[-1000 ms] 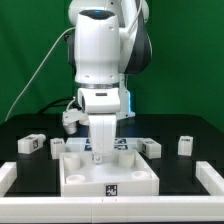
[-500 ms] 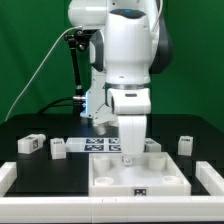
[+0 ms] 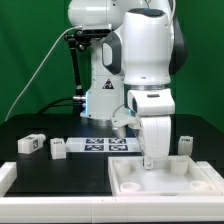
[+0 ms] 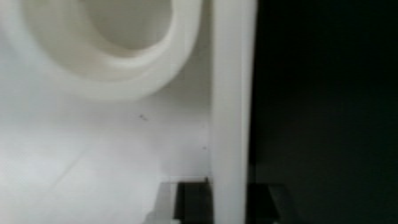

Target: Assemble one leg

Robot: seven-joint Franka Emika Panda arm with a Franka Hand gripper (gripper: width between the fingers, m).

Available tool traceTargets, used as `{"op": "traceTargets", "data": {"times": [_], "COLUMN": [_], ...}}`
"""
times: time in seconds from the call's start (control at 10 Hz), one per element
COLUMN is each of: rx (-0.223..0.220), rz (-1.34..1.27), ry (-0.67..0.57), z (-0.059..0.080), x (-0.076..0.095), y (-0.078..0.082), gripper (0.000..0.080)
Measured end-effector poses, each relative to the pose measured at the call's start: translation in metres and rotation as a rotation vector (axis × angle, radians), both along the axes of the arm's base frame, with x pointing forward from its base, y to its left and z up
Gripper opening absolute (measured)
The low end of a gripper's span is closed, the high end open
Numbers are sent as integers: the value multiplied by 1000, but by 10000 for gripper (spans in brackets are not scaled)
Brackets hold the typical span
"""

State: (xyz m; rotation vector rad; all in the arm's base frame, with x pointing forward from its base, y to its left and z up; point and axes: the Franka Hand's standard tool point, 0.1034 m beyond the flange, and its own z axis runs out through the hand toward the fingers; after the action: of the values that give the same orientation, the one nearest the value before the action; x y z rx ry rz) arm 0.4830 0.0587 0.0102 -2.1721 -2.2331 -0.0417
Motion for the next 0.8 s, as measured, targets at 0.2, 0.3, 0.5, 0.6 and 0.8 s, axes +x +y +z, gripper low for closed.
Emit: {"op": "traceTargets", "data": {"times": [0.2, 0.3, 0.5, 0.6, 0.8], "rx": [-1, -1, -1, -1, -1], "rz": [-35, -35, -36, -36, -36], "ry": [2, 1, 2, 2, 2], "z": [0, 0, 0, 0, 0], "x": [5, 5, 4, 4, 4], "y": [5, 5, 5, 5, 5], "gripper": [57, 57, 128, 313, 449]}}
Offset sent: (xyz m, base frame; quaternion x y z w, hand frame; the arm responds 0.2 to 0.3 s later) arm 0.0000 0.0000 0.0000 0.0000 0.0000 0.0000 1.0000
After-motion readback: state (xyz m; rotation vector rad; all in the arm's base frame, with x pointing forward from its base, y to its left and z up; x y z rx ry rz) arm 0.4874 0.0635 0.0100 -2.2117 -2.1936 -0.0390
